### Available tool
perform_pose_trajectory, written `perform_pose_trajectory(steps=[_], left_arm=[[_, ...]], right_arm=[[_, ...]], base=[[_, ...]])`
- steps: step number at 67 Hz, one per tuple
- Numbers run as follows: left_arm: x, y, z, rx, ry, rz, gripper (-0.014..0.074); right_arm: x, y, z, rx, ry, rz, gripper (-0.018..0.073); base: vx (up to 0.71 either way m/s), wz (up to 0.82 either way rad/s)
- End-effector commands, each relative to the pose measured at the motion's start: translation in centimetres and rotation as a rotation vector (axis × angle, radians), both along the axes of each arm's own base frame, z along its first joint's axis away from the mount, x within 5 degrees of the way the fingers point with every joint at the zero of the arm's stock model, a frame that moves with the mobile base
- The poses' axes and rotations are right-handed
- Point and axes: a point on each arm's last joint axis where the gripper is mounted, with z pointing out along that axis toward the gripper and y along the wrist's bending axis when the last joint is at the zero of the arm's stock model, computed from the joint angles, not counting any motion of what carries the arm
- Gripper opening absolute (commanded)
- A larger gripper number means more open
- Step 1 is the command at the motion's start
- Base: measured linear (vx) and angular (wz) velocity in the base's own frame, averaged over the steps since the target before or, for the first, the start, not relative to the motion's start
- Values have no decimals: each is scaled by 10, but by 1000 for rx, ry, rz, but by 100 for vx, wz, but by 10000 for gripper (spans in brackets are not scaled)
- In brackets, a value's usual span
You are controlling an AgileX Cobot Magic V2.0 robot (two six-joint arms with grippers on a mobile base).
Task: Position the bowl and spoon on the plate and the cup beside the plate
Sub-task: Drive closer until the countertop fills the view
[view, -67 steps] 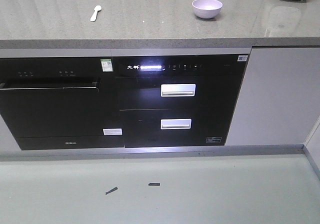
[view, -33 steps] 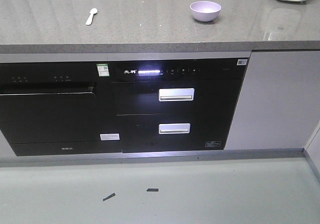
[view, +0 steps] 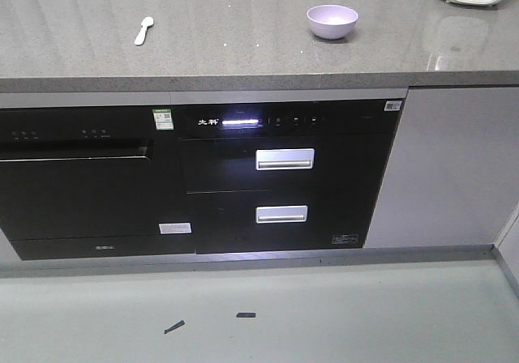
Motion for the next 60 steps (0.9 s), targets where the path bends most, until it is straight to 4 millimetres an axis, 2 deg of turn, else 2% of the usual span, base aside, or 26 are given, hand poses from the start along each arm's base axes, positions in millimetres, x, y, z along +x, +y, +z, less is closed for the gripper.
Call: perform_pose_trajectory(steps=[1,60], left_arm=[[-1,-1,10,-16,-86,-16,-6],[-1,-1,10,-16,-86,-16,-6]], right_arm=[[-1,0,6,-12,-80,-8,-6],[-1,0,6,-12,-80,-8,-6]], base=[[5,-1],[5,-1]])
